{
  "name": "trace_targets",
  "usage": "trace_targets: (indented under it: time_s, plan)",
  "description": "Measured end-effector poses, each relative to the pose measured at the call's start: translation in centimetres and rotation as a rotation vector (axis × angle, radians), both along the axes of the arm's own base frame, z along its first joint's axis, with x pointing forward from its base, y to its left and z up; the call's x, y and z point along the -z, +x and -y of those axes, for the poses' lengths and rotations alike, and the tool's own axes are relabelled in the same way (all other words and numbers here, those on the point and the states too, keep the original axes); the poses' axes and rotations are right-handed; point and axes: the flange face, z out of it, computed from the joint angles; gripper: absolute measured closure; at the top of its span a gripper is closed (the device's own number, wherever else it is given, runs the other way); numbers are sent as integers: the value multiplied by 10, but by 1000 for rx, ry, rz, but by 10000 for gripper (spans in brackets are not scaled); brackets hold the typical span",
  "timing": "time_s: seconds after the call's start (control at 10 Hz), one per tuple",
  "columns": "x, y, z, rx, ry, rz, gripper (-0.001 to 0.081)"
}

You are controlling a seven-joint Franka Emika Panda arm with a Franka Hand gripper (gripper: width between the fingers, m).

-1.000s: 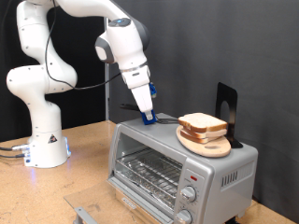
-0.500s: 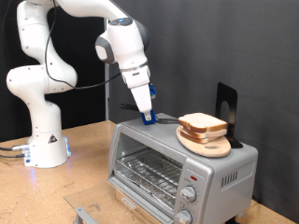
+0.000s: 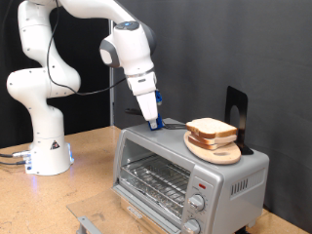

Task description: Make a piece of toast with the oven

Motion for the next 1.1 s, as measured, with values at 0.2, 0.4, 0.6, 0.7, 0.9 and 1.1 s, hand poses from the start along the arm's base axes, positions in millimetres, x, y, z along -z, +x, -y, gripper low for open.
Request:
trace_targets:
  time_s: [0.2, 0.4, 0.6, 0.7, 0.9, 1.1]
  plan:
    - [0, 0, -1, -9, 16, 3, -3]
    - [-1, 0, -1, -15, 22, 7, 89]
    - [-1, 0, -1, -13, 22, 9, 289]
    - [-1, 0, 0, -12, 23, 10, 289]
    - [-1, 1, 2, -8, 22, 12, 316]
    - [-2, 4, 4, -16, 12, 45, 315]
